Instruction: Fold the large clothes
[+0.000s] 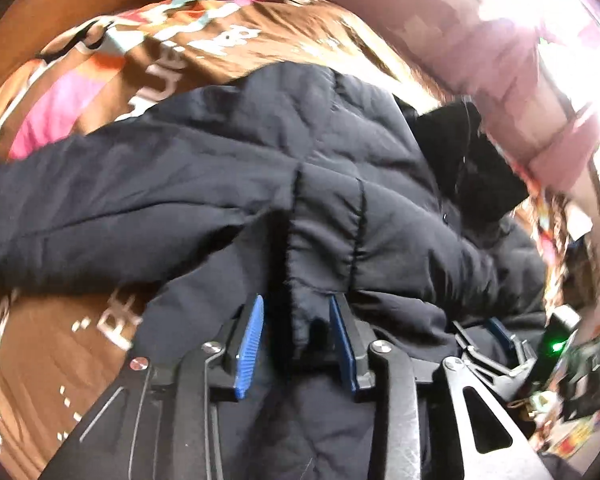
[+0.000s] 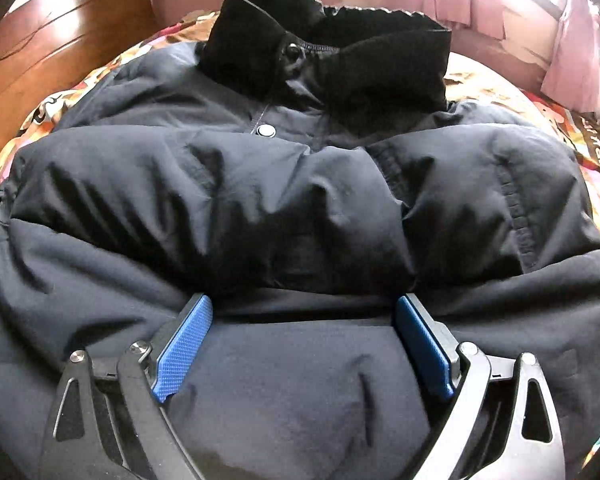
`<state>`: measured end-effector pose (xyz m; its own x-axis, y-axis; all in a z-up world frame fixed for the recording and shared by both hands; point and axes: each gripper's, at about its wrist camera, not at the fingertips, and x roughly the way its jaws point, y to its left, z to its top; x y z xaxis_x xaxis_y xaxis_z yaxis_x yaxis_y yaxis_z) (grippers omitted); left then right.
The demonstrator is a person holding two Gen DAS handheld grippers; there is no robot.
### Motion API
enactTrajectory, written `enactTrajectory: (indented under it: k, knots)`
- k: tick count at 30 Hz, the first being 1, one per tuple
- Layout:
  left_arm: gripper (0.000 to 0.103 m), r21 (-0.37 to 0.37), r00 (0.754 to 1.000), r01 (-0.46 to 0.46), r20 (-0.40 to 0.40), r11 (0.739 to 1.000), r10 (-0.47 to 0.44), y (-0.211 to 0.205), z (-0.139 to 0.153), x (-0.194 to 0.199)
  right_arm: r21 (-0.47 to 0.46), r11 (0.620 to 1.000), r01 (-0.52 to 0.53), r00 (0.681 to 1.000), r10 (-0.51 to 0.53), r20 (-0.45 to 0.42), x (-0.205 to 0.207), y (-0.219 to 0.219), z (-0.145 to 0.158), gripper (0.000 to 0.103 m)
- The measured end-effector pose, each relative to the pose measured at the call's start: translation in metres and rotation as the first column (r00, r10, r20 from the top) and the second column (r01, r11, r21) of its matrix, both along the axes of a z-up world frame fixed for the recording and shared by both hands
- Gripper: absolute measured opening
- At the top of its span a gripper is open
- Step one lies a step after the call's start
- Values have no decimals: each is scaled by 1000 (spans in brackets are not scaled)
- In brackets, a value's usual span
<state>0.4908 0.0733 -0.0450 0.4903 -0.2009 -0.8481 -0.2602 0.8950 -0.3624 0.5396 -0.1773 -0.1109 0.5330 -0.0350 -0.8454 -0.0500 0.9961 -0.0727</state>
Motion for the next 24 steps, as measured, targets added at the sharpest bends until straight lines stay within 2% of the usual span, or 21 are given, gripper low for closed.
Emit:
enactTrajectory:
  k: [2, 4, 5, 9, 12, 15, 18, 20, 24]
  knots:
    - [63, -3, 999, -43, -2, 999, 43, 13, 4, -13, -6, 1000, 8, 1000, -8, -7, 0, 1, 1, 91]
    - [79, 0, 996, -90, 7, 996, 90, 29, 9, -23, -14, 1000, 26, 999, -26, -26, 0, 3, 4, 91]
    - [82, -2, 993, -120, 14, 993, 120, 41, 10, -30, -19, 999, 34, 999, -35, -35, 0, 5, 5, 92]
    - [83, -8, 976, -215, -36, 977, 214, 89, 2, -52, -38, 996, 85, 994, -87, -72, 3, 5, 14, 92]
    - [83, 19, 939, -333, -81, 943, 333, 135, -13, -77, 0, 986, 168, 986, -168, -16, -11, 10, 31, 92]
    - [83, 3, 898, -429, -108, 903, 427, 172, -26, -97, 26, 982, 186, 982, -187, 34, -27, 27, 44, 92]
    - [83, -24, 835, -541, -128, 840, 535, 212, -38, -116, 39, 989, 146, 986, -148, 75, -32, 54, 55, 92]
    - [83, -29, 806, -584, -134, 811, 576, 233, -44, -122, 44, 994, 102, 990, -106, 97, -24, 70, 61, 92]
    - [83, -55, 776, -625, -152, 779, 612, 269, -58, -122, 52, 998, 35, 991, -41, 126, 4, 107, 67, 92]
